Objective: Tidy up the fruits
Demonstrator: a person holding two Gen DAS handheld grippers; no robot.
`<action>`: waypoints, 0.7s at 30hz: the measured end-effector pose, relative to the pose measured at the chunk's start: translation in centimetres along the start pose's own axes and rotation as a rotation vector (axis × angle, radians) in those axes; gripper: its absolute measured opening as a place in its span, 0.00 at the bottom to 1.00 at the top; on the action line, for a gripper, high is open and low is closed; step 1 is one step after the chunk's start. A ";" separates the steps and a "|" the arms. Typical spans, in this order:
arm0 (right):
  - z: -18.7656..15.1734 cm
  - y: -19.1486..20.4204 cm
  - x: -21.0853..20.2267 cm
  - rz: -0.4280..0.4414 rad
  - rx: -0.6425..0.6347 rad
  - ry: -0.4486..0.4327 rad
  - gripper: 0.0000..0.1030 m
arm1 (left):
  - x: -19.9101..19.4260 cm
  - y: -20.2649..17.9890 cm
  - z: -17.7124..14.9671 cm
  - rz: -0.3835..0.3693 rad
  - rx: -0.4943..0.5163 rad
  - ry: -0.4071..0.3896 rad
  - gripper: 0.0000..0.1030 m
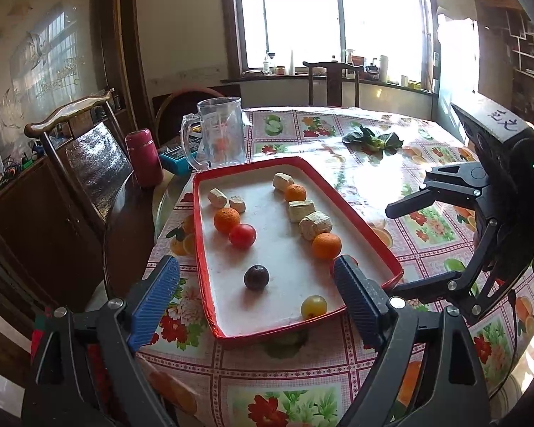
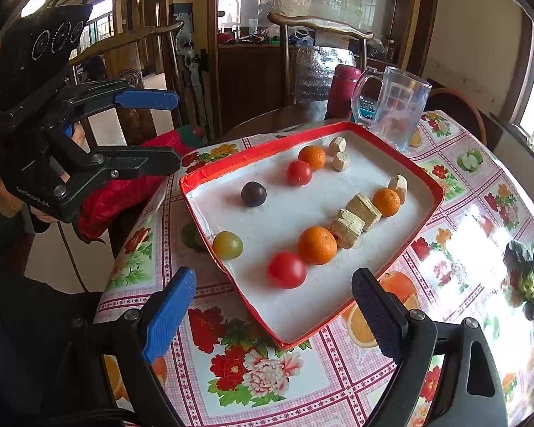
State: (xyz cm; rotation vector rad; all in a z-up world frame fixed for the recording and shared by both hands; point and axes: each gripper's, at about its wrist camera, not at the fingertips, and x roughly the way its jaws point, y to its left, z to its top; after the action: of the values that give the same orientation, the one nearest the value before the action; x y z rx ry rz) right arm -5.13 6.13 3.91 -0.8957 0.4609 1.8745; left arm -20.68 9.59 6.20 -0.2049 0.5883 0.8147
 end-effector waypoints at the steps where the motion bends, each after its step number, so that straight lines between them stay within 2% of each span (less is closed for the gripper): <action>1: 0.0 0.0 0.0 0.001 0.001 -0.001 0.88 | 0.0 0.2 0.0 0.002 -0.011 -0.005 0.93; 6: 0.1 0.0 0.3 0.006 0.000 0.002 0.88 | 0.0 0.4 0.0 0.023 -0.010 -0.022 0.94; 21: 0.4 0.2 0.5 0.005 -0.004 0.004 0.88 | 0.1 0.3 -0.2 0.022 0.003 -0.014 0.94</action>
State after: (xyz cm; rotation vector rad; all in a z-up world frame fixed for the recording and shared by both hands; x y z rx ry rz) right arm -5.57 6.58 3.77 -0.9021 0.4619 1.8791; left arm -20.89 9.80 5.98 -0.1901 0.5794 0.8359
